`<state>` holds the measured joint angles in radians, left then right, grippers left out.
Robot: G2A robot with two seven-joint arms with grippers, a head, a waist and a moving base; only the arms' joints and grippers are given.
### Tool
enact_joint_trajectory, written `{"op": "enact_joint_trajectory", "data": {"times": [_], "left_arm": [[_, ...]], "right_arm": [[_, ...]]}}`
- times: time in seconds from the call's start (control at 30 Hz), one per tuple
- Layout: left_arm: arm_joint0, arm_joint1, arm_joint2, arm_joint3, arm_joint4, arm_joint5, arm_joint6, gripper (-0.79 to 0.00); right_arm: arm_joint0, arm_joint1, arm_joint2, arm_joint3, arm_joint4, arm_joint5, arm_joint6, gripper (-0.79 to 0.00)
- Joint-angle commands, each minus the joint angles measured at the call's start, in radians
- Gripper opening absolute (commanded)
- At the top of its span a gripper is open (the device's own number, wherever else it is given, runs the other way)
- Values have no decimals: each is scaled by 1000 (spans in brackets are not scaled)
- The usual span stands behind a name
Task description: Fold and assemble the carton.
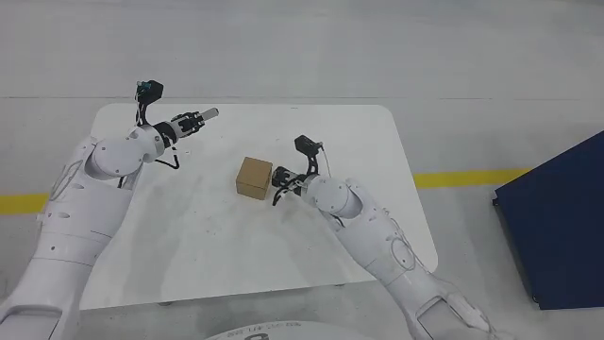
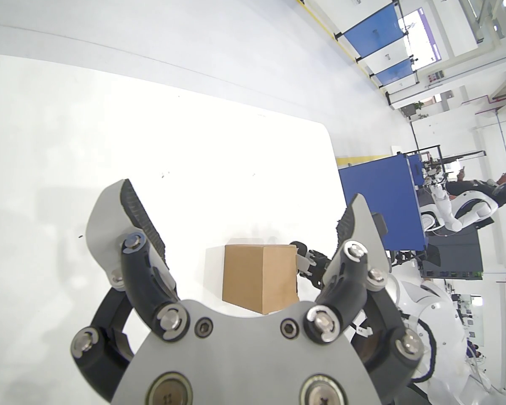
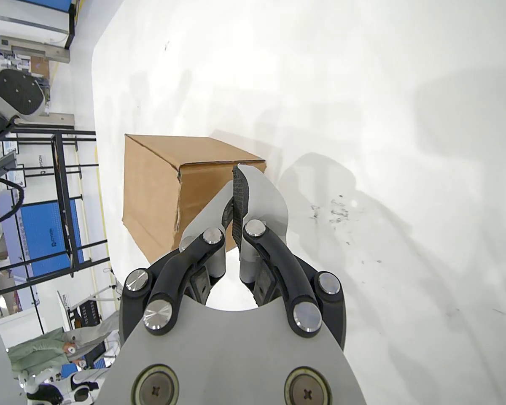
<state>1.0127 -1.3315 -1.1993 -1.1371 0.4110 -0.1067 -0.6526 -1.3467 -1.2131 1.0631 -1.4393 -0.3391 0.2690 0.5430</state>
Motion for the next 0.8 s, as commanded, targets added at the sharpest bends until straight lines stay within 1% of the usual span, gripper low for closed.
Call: {"op": "enact_joint_trajectory", "data": {"times": [0.0, 0.07, 0.17, 0.33, 0.4, 0.53, 0.57, 0.7, 0.73, 0.77], "left_arm": [[0, 0, 0, 0, 0, 0, 0, 0], [0, 0, 0, 0, 0, 0, 0, 0], [0, 0, 0, 0, 0, 0, 0, 0], [0, 0, 0, 0, 0, 0, 0, 0], [0, 0, 0, 0, 0, 0, 0, 0], [0, 0, 0, 0, 0, 0, 0, 0], [0, 0, 0, 0, 0, 0, 0, 0], [0, 0, 0, 0, 0, 0, 0, 0], [0, 0, 0, 0, 0, 0, 0, 0], [0, 0, 0, 0, 0, 0, 0, 0]], "right_arm": [[12, -3, -15, 12, 21, -26, 43, -785], [23, -4, -19, 27, 36, -42, 66, -785], [29, -6, -20, 36, 48, -62, 67, -785], [1, 3, 31, 10, 46, -74, 10, -785], [-27, 11, 84, -35, 63, -100, -26, -785], [-114, 32, 220, -165, 150, -228, -64, -785], [-148, 37, 266, -211, 165, -280, -91, -785], [-259, 48, 378, -327, 203, -429, -199, -785], [-282, 49, 399, -348, 205, -453, -222, -723], [-301, 51, 417, -362, 207, -468, -234, -449]]}}
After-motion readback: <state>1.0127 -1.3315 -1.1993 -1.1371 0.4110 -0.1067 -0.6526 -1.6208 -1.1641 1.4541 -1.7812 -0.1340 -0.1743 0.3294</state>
